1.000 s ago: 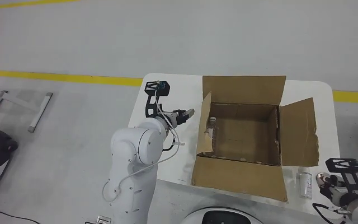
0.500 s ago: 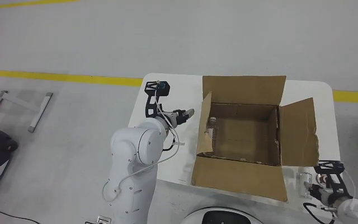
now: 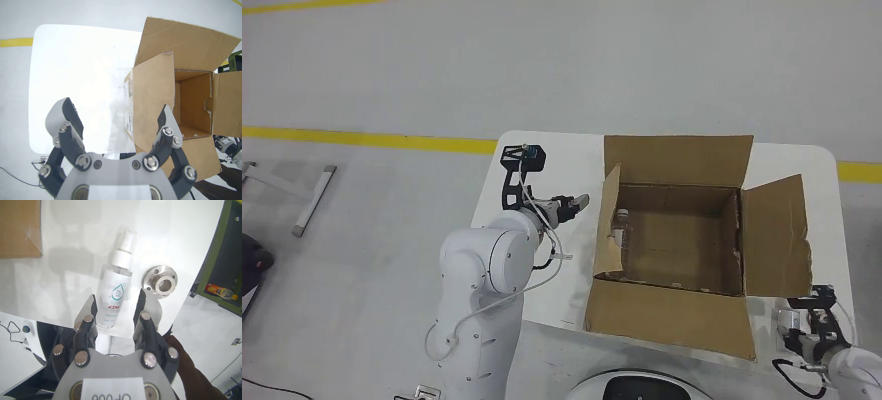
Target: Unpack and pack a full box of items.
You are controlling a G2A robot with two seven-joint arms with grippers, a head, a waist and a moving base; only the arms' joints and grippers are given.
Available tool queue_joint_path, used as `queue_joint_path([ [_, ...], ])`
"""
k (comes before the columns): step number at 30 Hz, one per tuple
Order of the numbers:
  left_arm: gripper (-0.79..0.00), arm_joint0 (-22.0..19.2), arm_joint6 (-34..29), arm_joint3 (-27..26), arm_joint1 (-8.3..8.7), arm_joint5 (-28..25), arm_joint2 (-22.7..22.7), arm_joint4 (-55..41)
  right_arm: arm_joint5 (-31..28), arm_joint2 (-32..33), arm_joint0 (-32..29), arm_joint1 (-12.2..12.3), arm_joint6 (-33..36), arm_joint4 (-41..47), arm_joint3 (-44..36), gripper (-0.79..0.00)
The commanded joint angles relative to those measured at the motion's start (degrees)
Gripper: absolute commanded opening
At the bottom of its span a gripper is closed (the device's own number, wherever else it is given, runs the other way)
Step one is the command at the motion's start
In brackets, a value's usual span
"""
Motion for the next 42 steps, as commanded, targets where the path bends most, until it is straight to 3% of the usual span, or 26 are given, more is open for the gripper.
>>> queue_joint_path([
  [1, 0.0, 0.0, 0.0, 0.0, 0.0, 0.0, 0.0, 0.0, 0.13, -0.24, 0.24, 0.0, 0.24, -0.3, 0.31, -0.354],
  [12, 0.0, 0.0, 0.0, 0.0, 0.0, 0.0, 0.0, 0.0, 0.37, -1.42, 1.53, -0.04, 0.77, -0.96, 1.78, -0.413],
  [16, 0.0, 0.0, 0.0, 0.0, 0.0, 0.0, 0.0, 0.0, 0.63, -1.65, 1.81, -0.06, 0.97, -1.18, 2.03, -0.557],
  [19, 0.0, 0.0, 0.0, 0.0, 0.0, 0.0, 0.0, 0.0, 0.77, -1.65, 1.88, -0.07, 1.01, -1.21, 2.11, -0.767],
  [20, 0.0, 0.0, 0.0, 0.0, 0.0, 0.0, 0.0, 0.0, 0.75, -1.6, 1.89, -0.07, 0.99, -1.11, 2.11, -0.785],
  [31, 0.0, 0.0, 0.0, 0.0, 0.0, 0.0, 0.0, 0.0, -1.28, 4.98, 0.47, -0.12, -2.11, 8.14, -0.53, -0.785],
  [36, 0.0, 0.0, 0.0, 0.0, 0.0, 0.0, 0.0, 0.0, -2.98, 13.37, -1.43, -0.44, -7.3, 20.87, -4.45, -0.785],
  [42, 0.0, 0.0, 0.0, 0.0, 0.0, 0.0, 0.0, 0.0, -9.89, 25.44, -5.58, -1.18, -16.68, 35.19, -11.64, -0.785],
])
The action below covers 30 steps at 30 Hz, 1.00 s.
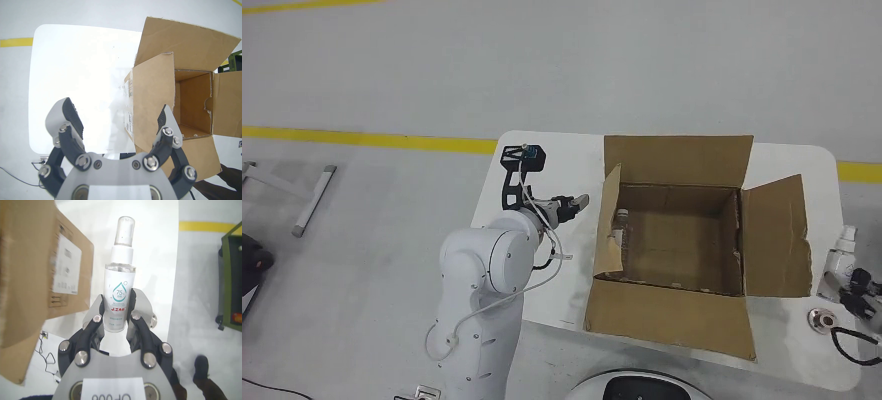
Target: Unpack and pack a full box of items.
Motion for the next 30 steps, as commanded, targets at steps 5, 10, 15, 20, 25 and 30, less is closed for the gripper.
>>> queue_joint_path([
  [5, 0.0, 0.0, 0.0, 0.0, 0.0, 0.0, 0.0, 0.0, -9.21, 10.23, -4.16, -0.93, -6.63, 12.13, -4.43, -0.785],
  [10, 0.0, 0.0, 0.0, 0.0, 0.0, 0.0, 0.0, 0.0, -22.91, 14.71, -5.97, -1.14, -8.83, 15.73, -4.43, -0.785],
  [15, 0.0, 0.0, 0.0, 0.0, 0.0, 0.0, 0.0, 0.0, -31.51, 14.04, -6.58, -1.12, -9.65, 13.57, -4.43, -0.785],
  [20, 0.0, 0.0, 0.0, 0.0, 0.0, 0.0, 0.0, 0.0, -34.59, 9.75, -6.19, -1.07, -10.03, 10.21, -4.43, -0.785],
  [25, 0.0, 0.0, 0.0, 0.0, 0.0, 0.0, 0.0, 0.0, -35.52, 7.54, -5.8, -0.98, -9.81, 7.59, -4.43, -0.785],
  [30, 0.0, 0.0, 0.0, 0.0, 0.0, 0.0, 0.0, 0.0, -35.52, 7.54, -5.8, -0.98, -9.81, 7.59, -4.43, -0.785],
])
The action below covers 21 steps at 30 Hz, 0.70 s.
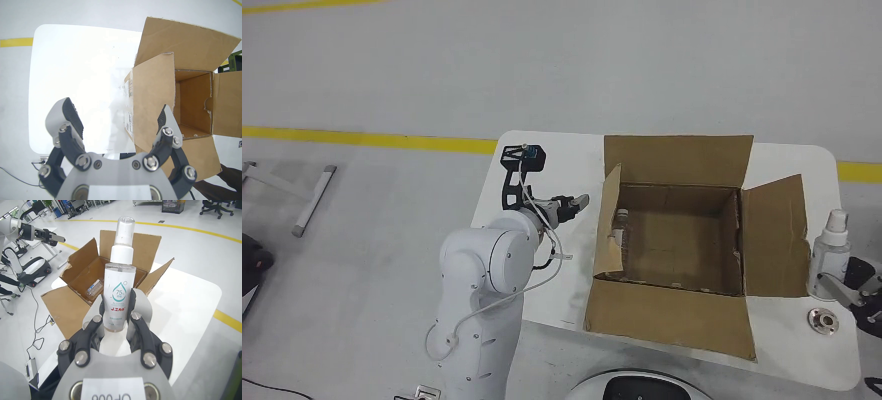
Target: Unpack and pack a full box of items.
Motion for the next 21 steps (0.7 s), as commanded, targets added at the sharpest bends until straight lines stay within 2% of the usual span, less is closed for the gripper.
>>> queue_joint_path([
  [1, 0.0, 0.0, 0.0, 0.0, 0.0, 0.0, 0.0, 0.0, 0.0, 0.0, 0.0, 0.0, 0.0, -0.01, 0.0, -0.785],
  [6, 0.0, 0.0, 0.0, 0.0, 0.0, 0.0, 0.0, 0.0, 1.81, -0.62, 0.67, 0.07, 0.04, -0.9, 0.26, -0.785],
  [9, 0.0, 0.0, 0.0, 0.0, 0.0, 0.0, 0.0, 0.0, 3.47, -3.86, 1.85, 0.18, 0.28, -2.76, 0.0, -0.785],
  [15, 0.0, 0.0, 0.0, 0.0, 0.0, 0.0, 0.0, 0.0, 9.68, -16.73, 8.51, 0.7, 2.24, -10.9, 0.0, -0.785],
  [18, 0.0, 1.37, 1.68, 0.26, 0.25, -1.65, 0.1, 1.34, 15.52, -23.47, 12.22, 0.85, 4.27, -18.56, 0.0, -0.785],
  [21, 0.0, 2.87, 0.62, -0.77, 0.63, -3.85, 0.14, 3.35, 21.62, -30.16, 15.94, 0.91, 7.0, -26.05, 0.0, -0.785],
])
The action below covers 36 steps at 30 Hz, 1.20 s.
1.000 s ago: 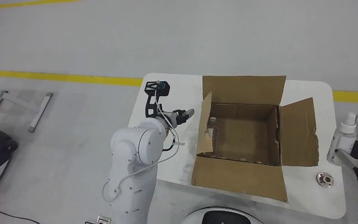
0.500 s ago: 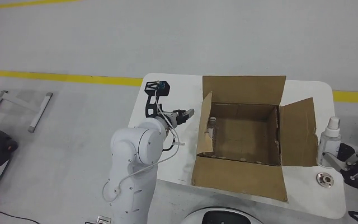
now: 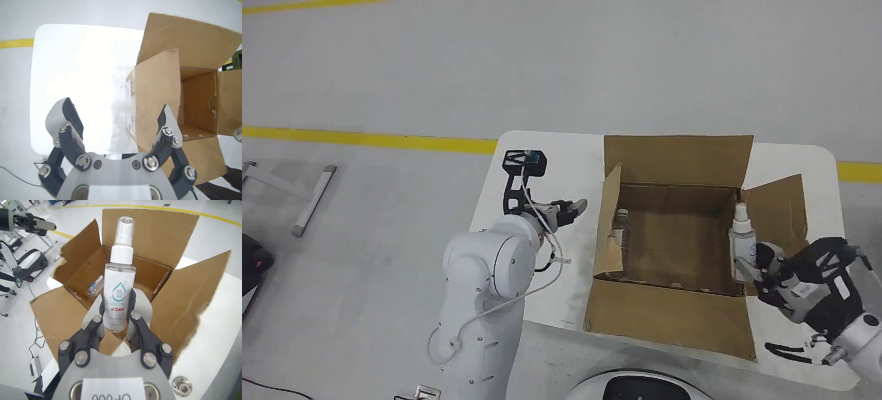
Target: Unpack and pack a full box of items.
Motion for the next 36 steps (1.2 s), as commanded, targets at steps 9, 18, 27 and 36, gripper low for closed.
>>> queue_joint_path([
  [9, 0.0, 4.62, -3.61, -3.25, 0.91, -2.49, -1.17, 3.18, 16.7, -17.3, 9.46, -0.32, 9.44, -19.37, 3.84, -0.785],
  [18, 0.0, 5.38, -3.55, -4.11, 1.25, -2.51, -1.23, 4.35, 25.22, -27.67, 22.26, -1.53, 14.78, -19.43, 14.6, -0.785],
  [27, 0.0, 5.38, -3.55, -4.11, 1.25, -2.51, -1.23, 4.35, 26.13, -29.42, 24.16, -1.71, 15.79, -20.66, 15.09, -0.785],
  [36, 0.0, 5.38, -3.55, -4.11, 1.25, -2.51, -1.23, 4.35, 25.75, -28.86, 23.75, -1.71, 13.61, -19.94, 16.07, -0.785],
])
